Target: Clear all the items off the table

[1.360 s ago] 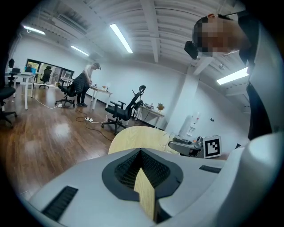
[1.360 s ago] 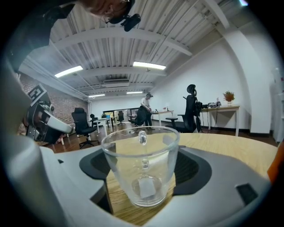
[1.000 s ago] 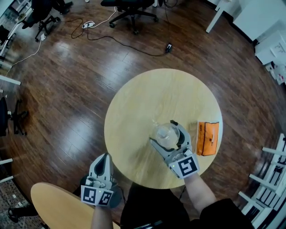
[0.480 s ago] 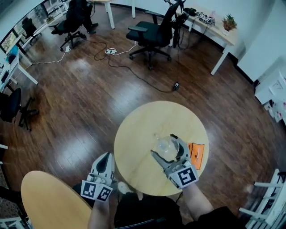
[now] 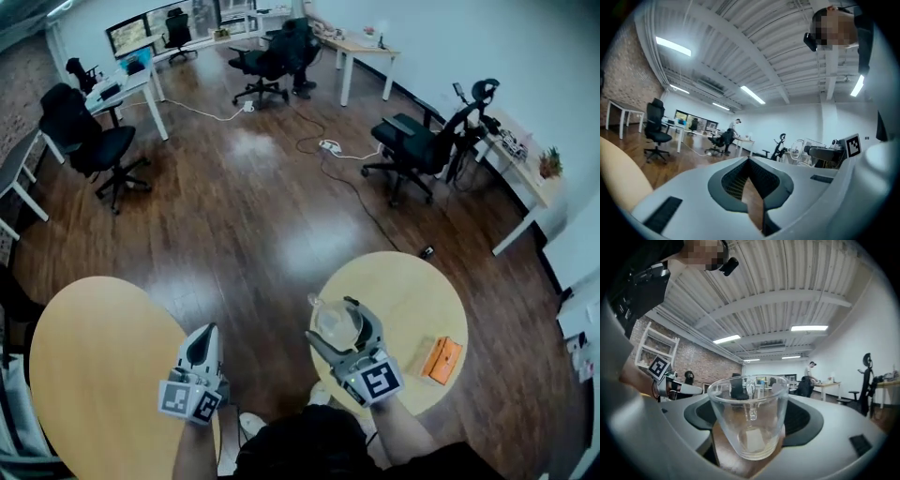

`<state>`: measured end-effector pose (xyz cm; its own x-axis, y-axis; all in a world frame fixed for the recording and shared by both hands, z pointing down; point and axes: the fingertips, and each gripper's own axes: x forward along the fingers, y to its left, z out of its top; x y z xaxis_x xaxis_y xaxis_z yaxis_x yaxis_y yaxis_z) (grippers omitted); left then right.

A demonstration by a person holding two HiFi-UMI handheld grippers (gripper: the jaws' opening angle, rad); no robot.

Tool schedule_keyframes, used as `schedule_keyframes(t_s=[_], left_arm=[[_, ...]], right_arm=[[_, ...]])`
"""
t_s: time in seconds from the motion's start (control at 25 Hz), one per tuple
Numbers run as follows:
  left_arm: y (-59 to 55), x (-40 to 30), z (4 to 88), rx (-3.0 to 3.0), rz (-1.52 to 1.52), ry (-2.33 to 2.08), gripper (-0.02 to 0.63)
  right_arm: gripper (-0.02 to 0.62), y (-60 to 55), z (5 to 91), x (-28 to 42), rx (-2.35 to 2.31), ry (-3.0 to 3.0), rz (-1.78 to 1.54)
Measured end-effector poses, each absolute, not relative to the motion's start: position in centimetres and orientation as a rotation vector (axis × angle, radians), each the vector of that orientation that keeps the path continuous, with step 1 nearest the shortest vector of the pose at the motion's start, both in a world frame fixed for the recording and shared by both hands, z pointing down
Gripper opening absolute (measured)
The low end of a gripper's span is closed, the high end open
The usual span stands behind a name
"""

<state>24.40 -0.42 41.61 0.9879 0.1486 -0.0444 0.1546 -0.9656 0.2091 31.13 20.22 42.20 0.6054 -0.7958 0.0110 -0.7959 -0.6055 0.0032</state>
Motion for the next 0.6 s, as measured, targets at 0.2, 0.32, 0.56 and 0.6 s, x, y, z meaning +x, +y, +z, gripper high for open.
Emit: schedule_keyframes(t_s=[0.2,0.32,0.56,0.6], left_arm=[[-13.4,11.1,40.5,2.914,-0.103,-0.215,-0.008],[-18.6,2.4,40.0,2.883,-0.148,-0.486,-0.008],[-25.0,-11.8,39.9,2.790,-0.219,-0.856,-0.008],[-25.8,-13.9,40.1,2.766,-0.229,-0.912,-0.008]], right_arm=[[0.405,5.3,39.3,24.8,2.621,-1.786,-0.049],[0.405,-2.6,38.6,20.2,2.461,-2.009,-0.064],[0.405,-14.6,38.3,10.8,2.213,-2.286,-0.038],[0.405,-16.3,38.3,9.2,2.169,-2.325,-0.036]])
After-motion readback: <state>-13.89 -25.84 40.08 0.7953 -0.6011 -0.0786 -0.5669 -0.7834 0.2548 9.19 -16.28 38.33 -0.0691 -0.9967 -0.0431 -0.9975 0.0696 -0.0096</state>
